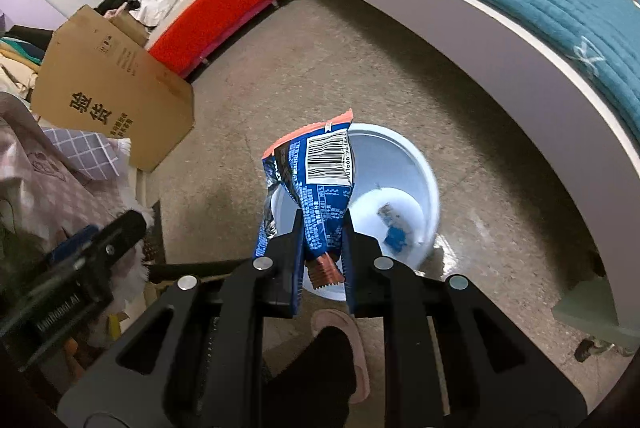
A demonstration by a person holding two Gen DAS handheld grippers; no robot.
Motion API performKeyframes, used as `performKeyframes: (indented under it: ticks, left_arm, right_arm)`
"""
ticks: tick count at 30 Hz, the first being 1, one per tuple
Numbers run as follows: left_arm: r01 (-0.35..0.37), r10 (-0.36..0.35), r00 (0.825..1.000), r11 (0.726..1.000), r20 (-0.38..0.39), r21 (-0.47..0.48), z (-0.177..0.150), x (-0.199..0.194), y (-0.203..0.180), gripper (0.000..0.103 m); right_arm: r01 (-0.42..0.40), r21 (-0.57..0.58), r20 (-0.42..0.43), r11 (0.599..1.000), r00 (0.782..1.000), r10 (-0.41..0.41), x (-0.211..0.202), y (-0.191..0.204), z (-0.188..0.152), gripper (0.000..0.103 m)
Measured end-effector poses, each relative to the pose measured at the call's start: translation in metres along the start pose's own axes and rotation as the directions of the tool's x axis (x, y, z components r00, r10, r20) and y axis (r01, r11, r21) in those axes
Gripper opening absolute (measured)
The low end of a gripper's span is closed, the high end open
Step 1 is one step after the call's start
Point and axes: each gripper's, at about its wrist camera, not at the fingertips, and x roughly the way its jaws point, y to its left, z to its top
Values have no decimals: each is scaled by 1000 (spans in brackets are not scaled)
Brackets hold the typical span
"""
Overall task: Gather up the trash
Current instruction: 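Carry both items over the blue bucket and open both tools to drop them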
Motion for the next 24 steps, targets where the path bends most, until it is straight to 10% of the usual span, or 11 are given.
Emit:
performKeyframes:
  ticks: [3, 10, 24]
  left_arm:
    - [-102, 103, 994, 994, 36, -27, 2, -3, 9, 77]
    - [-133, 133, 991, 991, 13, 12, 3, -4, 9, 80]
    - [136, -136, 991, 990, -4, 43, -33, -82, -25, 80]
  right_arm:
    - [-30, 12, 12, 999, 999, 30, 8, 4, 5, 76]
    - [19, 27, 10, 999, 1000, -19, 0, 4, 0, 78]
    - [99, 4, 157, 995, 983, -99, -132, -10, -43, 78]
